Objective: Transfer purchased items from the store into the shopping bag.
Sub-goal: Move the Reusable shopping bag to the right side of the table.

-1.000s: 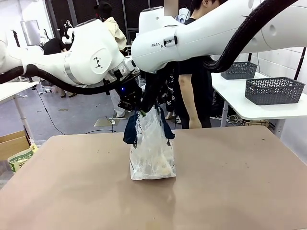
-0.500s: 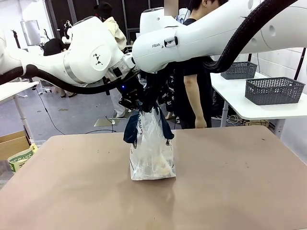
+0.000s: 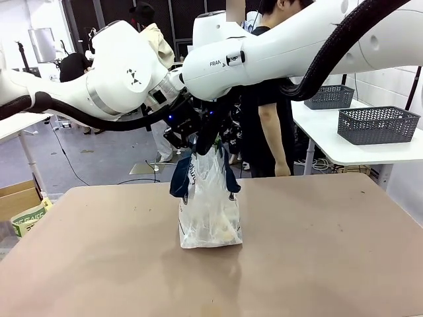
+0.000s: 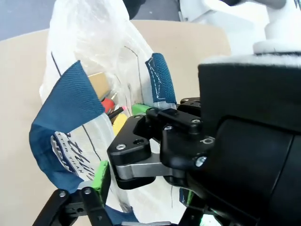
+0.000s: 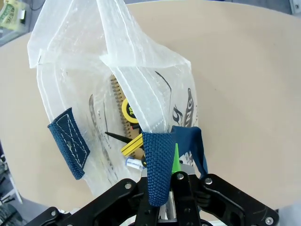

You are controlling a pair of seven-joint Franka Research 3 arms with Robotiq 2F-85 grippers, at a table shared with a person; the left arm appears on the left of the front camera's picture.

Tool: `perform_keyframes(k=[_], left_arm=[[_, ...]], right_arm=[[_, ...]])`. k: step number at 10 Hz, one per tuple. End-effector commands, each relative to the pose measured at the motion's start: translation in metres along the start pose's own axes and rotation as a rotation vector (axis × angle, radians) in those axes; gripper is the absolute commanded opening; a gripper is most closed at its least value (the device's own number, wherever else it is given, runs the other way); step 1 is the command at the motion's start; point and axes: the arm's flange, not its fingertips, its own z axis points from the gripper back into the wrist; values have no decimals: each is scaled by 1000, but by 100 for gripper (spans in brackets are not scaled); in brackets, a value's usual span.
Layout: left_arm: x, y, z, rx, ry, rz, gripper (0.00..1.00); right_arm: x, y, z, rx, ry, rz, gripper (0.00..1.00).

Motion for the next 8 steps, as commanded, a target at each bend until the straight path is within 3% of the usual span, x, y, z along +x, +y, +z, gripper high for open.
perform_keyframes(k=[1,8], left_arm=[[-9,3,-1,-45,-7,-36,100],[-16,-1,10,-60,-70,-44,100]], right_arm=[[0,2,-1,38,-7,-20,0],[-1,2,-2,37,-9,-11,0]])
